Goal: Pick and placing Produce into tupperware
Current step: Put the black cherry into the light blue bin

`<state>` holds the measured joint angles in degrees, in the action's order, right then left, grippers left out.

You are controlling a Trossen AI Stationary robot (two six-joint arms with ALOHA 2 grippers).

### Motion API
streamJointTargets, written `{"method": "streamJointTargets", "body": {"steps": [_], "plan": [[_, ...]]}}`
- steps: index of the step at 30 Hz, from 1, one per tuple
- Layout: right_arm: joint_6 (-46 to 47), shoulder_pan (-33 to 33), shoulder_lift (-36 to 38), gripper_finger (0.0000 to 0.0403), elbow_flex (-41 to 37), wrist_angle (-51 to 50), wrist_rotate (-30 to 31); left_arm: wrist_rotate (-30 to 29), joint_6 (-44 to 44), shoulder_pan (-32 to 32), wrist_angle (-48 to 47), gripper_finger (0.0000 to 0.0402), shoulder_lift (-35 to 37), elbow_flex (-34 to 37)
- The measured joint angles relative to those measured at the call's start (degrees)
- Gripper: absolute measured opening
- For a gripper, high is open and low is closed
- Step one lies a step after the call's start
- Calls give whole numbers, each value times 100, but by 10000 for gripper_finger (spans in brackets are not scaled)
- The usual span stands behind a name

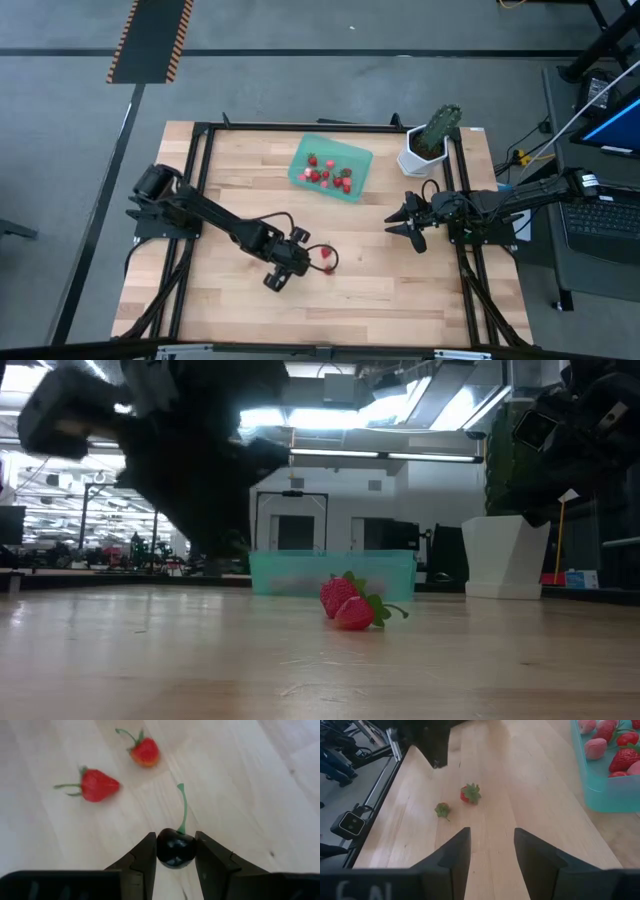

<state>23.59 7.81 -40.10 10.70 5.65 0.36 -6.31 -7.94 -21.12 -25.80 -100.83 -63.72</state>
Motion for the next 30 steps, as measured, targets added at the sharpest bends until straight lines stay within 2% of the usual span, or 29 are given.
{"method": "streamJointTargets", "body": {"steps": [9, 20, 23, 26, 30], "plan": [[6, -2, -2, 154, 0, -33, 0, -61, 443, -3, -330, 103, 591, -9], [22, -2, -2, 154, 0, -40, 0, -61, 523, -4, -772, 103, 1006, -13], [24, -2, -2, 154, 0, -40, 0, -258, 600, -6, -869, 103, 1128, -3], [23, -1, -2, 154, 0, -41, 0, -535, 716, -4, -716, 103, 1304, 256], [15, -2, -2, 154, 0, -42, 0, -813, 983, -4, -18, 103, 1699, 1015]]}}
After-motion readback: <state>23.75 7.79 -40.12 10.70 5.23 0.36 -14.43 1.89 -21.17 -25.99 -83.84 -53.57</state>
